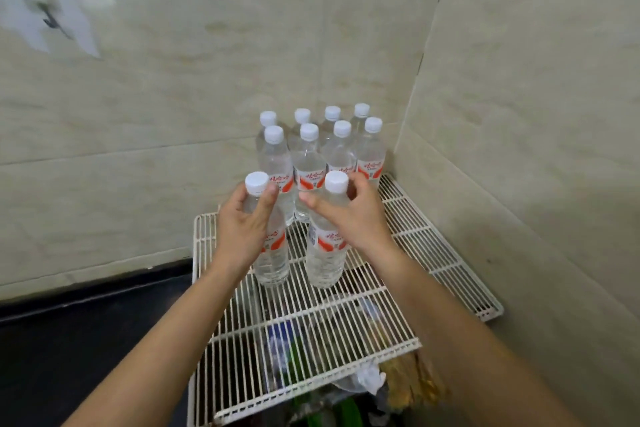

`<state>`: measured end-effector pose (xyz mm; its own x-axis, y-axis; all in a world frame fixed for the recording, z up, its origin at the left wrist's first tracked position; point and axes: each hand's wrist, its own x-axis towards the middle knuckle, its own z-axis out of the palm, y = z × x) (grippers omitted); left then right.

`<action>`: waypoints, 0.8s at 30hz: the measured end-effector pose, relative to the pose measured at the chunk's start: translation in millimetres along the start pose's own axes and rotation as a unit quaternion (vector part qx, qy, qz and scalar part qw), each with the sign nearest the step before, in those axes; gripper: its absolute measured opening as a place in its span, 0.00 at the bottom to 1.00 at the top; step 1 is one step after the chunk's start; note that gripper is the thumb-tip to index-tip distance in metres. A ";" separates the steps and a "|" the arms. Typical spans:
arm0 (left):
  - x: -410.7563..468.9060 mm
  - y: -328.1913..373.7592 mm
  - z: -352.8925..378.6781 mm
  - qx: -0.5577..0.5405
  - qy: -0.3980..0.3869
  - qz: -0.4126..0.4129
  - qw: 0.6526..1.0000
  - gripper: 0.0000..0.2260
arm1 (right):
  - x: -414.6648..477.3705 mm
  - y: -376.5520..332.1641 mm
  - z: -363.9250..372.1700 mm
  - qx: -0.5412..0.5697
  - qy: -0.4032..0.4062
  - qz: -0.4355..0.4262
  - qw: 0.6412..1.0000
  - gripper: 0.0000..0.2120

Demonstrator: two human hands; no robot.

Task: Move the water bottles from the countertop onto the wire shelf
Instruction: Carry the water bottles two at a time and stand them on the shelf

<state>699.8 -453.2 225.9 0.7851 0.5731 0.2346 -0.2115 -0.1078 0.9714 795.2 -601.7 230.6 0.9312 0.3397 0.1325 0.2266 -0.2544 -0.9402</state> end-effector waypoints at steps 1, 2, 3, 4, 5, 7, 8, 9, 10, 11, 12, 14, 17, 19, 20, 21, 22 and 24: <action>2.5 -2.9 2.4 0.006 0.007 0.004 1.000 0.15 | 3.4 1.6 2.6 0.016 -0.010 -0.001 1.000 0.40; 4.0 -5.6 4.0 0.011 0.013 0.008 1.000 0.16 | 6.3 4.5 4.0 0.032 -0.018 -0.004 0.999 0.40; 5.2 -9.1 4.6 0.016 0.016 0.016 1.000 0.17 | 8.5 7.2 4.3 0.044 -0.024 -0.014 0.999 0.39; 5.0 -12.3 4.7 0.021 0.018 0.026 0.999 0.18 | 10.1 9.6 3.3 0.053 -0.031 -0.026 0.998 0.37; 4.5 -15.3 4.4 0.030 0.017 0.032 0.999 0.19 | 10.9 11.1 1.7 0.062 -0.040 -0.040 0.996 0.33; 2.2 -16.4 1.9 0.055 0.010 0.034 0.998 0.18 | 10.8 12.0 -2.5 0.069 -0.067 -0.080 0.992 0.25; 1.6 -14.5 0.7 0.072 0.006 0.027 0.997 0.19 | 10.0 12.0 -5.1 0.060 -0.081 -0.109 0.989 0.21; 0.9 -10.3 -0.3 0.093 0.001 0.023 0.995 0.19 | 8.5 10.6 -8.9 0.040 -0.094 -0.141 0.985 0.18; 0.7 -5.6 -2.0 0.121 -0.004 0.028 0.992 0.18 | 7.1 9.4 -13.6 0.011 -0.104 -0.171 0.980 0.16; 0.8 0.2 -3.1 0.156 -0.005 0.039 0.987 0.16 | 6.2 8.1 -19.2 -0.021 -0.116 -0.194 0.974 0.16; 1.7 4.3 -4.9 0.194 0.000 0.050 0.980 0.15 | 6.1 7.0 -25.5 -0.054 -0.128 -0.209 0.968 0.19; 4.5 11.1 -7.7 0.235 0.019 0.038 0.971 0.10 | 6.8 4.5 -40.6 -0.115 -0.152 -0.220 0.957 0.26; 6.7 20.7 -7.1 0.270 0.010 0.029 0.962 0.03 | 9.2 -1.3 -60.2 -0.155 -0.171 -0.220 0.948 0.27; 9.9 25.7 -4.1 0.307 0.001 0.037 0.951 0.05 | 14.4 -5.5 -66.1 -0.152 -0.162 -0.226 0.948 0.20; 12.0 27.4 -2.0 0.313 0.003 0.035 0.949 0.08 | 17.6 -8.5 -66.7 -0.151 -0.160 -0.224 0.949 0.18; 15.2 29.1 0.5 0.304 0.007 0.033 0.952 0.09 | 21.7 -11.5 -66.1 -0.155 -0.162 -0.221 0.949 0.17; 19.8 29.8 2.4 0.289 0.013 0.030 0.957 0.10 | 26.8 -13.4 -64.2 -0.164 -0.166 -0.219 0.947 0.18; 29.4 32.5 6.7 0.264 0.015 0.031 0.964 0.10 | 37.3 -16.6 -57.5 -0.187 -0.172 -0.224 0.941 0.19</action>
<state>719.9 -445.2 264.6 0.7620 0.5748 0.2984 0.0755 -0.5365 0.8405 842.6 -636.9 269.1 0.5856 0.7455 0.3183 0.7182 -0.2952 -0.6301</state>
